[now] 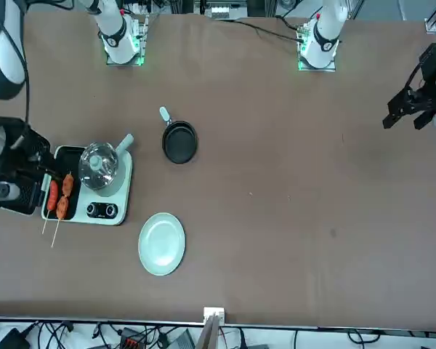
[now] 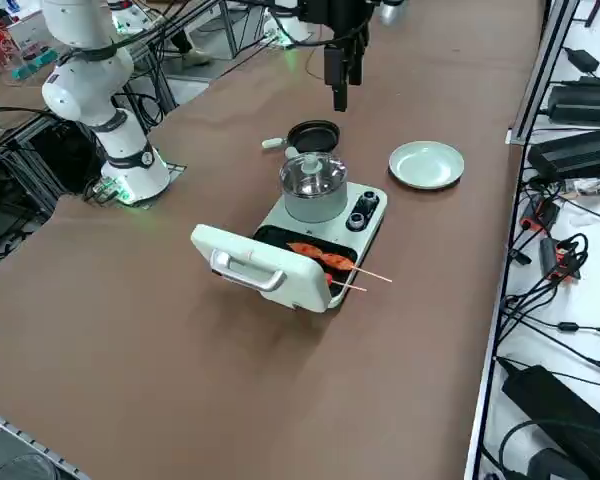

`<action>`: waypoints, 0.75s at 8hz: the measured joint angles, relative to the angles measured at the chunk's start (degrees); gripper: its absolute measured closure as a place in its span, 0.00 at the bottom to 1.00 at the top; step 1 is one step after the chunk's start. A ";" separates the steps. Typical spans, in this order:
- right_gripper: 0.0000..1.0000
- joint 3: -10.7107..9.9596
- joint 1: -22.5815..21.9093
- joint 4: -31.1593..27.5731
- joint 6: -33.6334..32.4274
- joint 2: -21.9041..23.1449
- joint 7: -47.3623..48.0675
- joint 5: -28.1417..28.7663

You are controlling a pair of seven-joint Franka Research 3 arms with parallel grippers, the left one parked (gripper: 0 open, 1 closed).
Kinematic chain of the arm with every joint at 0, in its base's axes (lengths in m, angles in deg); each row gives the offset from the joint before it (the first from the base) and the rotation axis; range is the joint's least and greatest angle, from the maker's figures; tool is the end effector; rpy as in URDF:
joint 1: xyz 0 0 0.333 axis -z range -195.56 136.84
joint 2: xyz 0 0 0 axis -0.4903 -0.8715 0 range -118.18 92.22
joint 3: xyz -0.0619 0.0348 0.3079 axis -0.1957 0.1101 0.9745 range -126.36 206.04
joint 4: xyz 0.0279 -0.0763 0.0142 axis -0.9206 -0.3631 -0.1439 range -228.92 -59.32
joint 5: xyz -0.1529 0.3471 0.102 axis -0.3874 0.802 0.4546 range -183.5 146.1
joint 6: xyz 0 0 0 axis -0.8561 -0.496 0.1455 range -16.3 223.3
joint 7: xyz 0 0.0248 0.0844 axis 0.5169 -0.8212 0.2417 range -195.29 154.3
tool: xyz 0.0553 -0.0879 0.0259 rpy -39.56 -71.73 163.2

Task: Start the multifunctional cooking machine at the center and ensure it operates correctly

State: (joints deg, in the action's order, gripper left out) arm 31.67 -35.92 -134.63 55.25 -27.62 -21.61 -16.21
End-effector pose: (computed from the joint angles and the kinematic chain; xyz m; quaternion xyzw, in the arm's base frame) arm 0.6383 -0.0031 0.5498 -1.0000 0.0045 -0.0022 0.0035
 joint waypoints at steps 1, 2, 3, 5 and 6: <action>0.00 -0.33 0.30 -3.70 1.00 3.06 0.04 0.00; 0.00 -0.45 0.66 -6.37 1.35 5.81 0.04 -0.01; 0.00 -0.46 0.84 -7.78 1.10 7.89 0.04 -0.01; 0.00 -0.39 0.84 -8.26 0.71 9.75 0.03 -0.02; 0.00 -0.39 0.84 -8.18 0.48 10.02 0.03 -0.02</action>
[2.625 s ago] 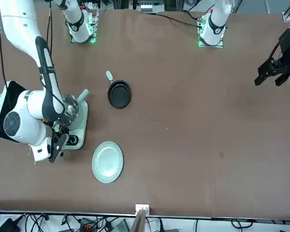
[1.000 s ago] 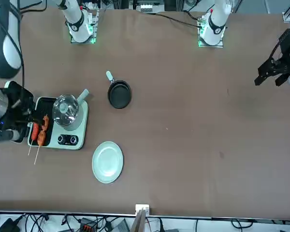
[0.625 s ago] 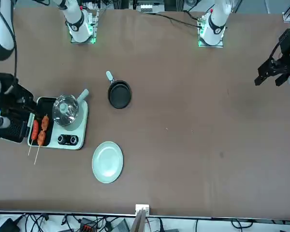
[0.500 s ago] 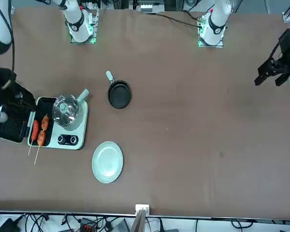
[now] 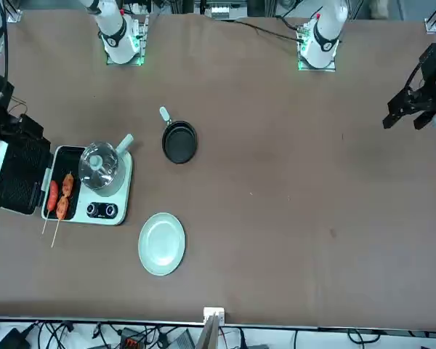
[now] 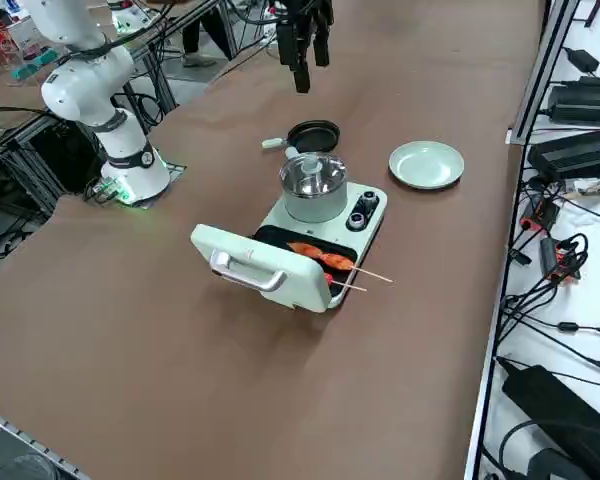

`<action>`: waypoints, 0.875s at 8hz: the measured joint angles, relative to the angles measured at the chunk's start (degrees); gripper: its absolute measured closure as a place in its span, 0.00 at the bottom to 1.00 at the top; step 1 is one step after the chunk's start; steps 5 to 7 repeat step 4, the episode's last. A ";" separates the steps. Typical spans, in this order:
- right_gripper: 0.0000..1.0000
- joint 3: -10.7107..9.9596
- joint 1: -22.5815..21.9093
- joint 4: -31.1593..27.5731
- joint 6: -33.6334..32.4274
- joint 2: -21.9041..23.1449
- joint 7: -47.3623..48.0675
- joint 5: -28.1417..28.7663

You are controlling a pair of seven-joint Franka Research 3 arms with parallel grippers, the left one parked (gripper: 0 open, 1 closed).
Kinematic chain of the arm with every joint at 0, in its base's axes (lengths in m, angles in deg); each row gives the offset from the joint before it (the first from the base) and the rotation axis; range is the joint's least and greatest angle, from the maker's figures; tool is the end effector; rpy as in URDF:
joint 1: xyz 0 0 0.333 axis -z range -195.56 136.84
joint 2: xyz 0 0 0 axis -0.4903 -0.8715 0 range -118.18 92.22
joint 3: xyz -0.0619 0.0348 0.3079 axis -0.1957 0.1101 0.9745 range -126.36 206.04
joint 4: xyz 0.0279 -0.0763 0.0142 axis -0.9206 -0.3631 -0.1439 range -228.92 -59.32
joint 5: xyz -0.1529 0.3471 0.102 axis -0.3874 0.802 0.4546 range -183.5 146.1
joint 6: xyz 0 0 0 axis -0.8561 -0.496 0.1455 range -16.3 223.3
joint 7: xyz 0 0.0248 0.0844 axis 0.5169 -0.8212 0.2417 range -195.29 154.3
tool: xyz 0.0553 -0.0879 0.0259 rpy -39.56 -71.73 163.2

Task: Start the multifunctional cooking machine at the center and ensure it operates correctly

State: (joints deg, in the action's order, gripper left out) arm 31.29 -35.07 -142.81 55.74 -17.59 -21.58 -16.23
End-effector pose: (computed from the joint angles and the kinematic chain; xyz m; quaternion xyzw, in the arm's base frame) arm 0.5890 -0.0218 0.5887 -0.9995 0.0172 -0.0222 0.0147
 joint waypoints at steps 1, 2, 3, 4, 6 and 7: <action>0.00 0.09 -0.05 0.16 -0.45 0.02 0.00 0.00; 0.00 0.26 -0.18 0.28 -0.93 0.02 0.00 0.00; 0.00 0.36 -0.32 0.55 -1.82 0.03 0.00 0.01; 0.00 0.47 -0.39 0.84 -3.08 0.03 0.11 0.01; 0.00 0.47 -0.39 0.84 -3.08 0.03 0.11 0.01; 0.00 0.47 -0.39 0.84 -3.08 0.03 0.11 0.01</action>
